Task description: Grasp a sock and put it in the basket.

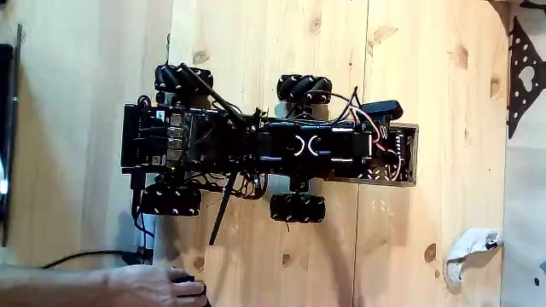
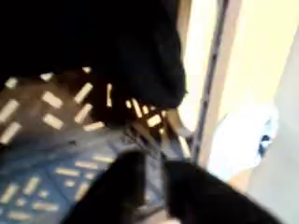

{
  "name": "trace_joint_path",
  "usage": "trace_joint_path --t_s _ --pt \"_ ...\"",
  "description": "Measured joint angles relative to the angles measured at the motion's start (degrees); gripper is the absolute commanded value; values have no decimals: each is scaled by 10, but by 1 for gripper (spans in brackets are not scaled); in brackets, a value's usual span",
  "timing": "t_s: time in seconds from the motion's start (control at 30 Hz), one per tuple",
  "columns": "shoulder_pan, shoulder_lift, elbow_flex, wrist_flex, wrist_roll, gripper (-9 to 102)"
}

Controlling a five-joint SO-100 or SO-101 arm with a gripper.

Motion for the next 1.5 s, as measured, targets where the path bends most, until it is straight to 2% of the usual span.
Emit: trace_joint_path --t_s 0.2,0.47,0.87,1.1,1.3,1.5 --pt "0 -15 -5 -13 11 0" --pt "3 -203 -65 -165 62 0" --pt "4 -425 -289 -172 156 0" --pt "31 -541 -479 -124 238 0" --pt "47 -672 -734 1 313 0" --pt "89 -759 -889 22 375 0"
